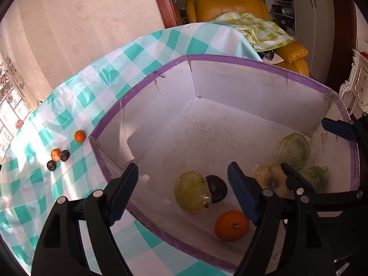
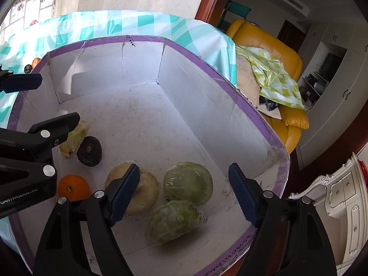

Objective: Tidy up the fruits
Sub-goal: 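Withdraw both tools from the box toward the dark fruits and tangerines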

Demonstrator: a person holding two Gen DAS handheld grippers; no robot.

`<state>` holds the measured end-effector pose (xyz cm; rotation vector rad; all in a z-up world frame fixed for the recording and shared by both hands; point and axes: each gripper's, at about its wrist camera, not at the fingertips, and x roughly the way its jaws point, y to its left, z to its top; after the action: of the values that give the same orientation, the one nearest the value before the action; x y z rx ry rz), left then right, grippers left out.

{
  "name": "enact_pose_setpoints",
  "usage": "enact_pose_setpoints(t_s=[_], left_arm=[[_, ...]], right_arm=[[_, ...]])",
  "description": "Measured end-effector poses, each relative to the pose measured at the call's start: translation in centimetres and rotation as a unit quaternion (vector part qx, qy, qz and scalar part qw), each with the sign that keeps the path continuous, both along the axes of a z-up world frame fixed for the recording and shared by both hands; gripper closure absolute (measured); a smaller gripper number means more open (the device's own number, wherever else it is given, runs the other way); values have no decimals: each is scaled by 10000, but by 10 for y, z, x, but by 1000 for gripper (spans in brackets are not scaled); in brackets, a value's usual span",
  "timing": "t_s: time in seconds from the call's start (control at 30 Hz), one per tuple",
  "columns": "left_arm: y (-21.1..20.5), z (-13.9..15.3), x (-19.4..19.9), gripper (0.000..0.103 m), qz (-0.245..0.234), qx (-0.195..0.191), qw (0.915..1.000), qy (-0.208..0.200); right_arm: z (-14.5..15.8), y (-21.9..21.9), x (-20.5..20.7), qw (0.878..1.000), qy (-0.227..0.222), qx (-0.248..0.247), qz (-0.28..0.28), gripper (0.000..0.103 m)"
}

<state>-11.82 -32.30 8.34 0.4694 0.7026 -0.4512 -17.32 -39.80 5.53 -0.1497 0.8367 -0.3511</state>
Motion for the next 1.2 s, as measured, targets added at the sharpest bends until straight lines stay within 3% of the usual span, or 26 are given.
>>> enact_pose_setpoints(t_s=[0.23, 0.37, 0.5, 0.67, 0.87, 0.97, 1.1, 1.2], left_arm=[[15, 16, -10, 13, -71, -317, 9994, -116], [38, 25, -15, 9, 31, -525, 9984, -212], [80, 39, -22, 2, 286, -946, 9938, -504], [145, 48, -18, 2, 896, -1293, 9836, -881], [219, 27, 12, 2, 1683, -1552, 9717, -593], [256, 6, 33, 2, 2146, -1656, 9619, -344], [300, -20, 60, 2, 2786, -1611, 9467, -157], [335, -41, 79, 2, 3311, -1638, 9293, 10]], right_arm=[[2, 3, -2, 9999, 32, -136, -96, 17], [14, 7, -6, 9993, -183, -241, -214, 17], [40, 23, -15, 9953, -818, -475, -215, 17], [73, 67, -23, 9825, -1793, -472, 196, 17], [78, 143, -20, 9612, -2500, -597, 1000, 17], [66, 183, -7, 9558, -2436, -654, 1510, 17], [35, 224, 28, 9633, -1754, -483, 1976, 17], [12, 240, 60, 9679, -1418, -173, 2068, 17]])
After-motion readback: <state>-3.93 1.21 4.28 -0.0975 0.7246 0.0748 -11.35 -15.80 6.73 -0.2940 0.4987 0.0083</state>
